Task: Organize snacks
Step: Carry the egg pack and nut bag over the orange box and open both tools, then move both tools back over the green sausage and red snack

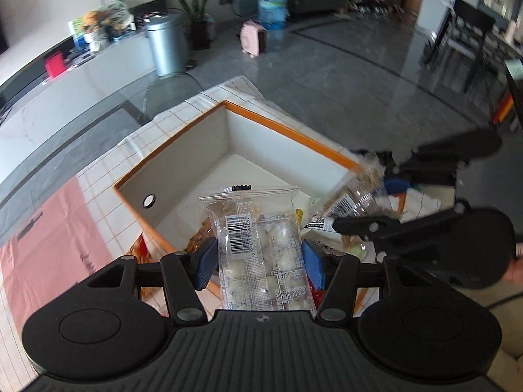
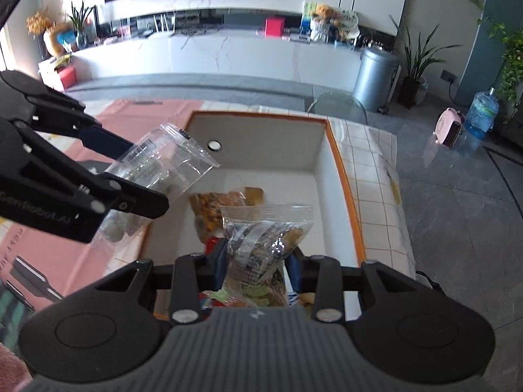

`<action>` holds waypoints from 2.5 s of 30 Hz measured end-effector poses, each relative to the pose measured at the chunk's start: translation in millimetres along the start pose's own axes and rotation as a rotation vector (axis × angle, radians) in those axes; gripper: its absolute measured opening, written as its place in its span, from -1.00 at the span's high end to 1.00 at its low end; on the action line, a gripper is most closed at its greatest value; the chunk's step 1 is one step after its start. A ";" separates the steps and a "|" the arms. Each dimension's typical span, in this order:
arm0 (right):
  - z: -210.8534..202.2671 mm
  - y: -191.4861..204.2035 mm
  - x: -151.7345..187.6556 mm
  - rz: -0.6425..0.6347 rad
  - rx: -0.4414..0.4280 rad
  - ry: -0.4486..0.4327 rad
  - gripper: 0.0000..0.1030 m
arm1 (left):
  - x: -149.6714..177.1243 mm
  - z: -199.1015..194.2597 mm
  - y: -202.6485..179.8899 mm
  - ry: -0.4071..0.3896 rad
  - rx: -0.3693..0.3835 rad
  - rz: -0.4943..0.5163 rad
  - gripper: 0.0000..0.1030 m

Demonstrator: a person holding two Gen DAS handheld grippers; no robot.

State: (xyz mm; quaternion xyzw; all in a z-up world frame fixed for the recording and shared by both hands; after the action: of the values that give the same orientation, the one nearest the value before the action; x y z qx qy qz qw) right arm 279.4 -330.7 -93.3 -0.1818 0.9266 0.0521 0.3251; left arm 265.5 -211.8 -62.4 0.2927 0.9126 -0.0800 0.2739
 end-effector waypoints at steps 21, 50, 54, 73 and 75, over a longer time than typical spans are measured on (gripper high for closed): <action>132.3 -7.9 -28.5 -0.352 -0.041 0.246 0.33 | 3.4 108.8 8.7 0.225 0.075 0.253 -0.22; 140.9 -3.2 -24.6 -0.377 -0.028 0.321 -0.08 | 8.4 95.1 -0.3 0.202 0.085 0.294 -0.53; 124.4 -3.1 -30.1 -0.361 -0.015 0.304 -0.14 | 8.2 75.1 -2.1 0.187 0.070 0.292 -0.53; 40.0 42.2 -36.3 -0.028 -0.013 0.376 -0.24 | 46.3 -46.4 39.0 0.156 -0.110 0.099 -0.53; 29.9 59.4 -34.4 -0.020 -0.045 0.371 -0.24 | 56.7 -59.9 48.6 0.155 -0.125 0.053 -0.53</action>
State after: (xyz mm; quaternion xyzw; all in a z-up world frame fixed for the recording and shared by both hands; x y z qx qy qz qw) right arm 299.7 -258.7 -96.6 -0.2048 0.9674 0.0352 0.1448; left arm 227.9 -126.0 -42.5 0.3047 0.9261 0.0070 0.2224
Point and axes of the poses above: each gripper's, at about its wrist camera, not at the fingertips, and z roughly the way its jaws point, y to its left, x to its underside, the point moved 6 cm from there along z, roughly the way its jaws point
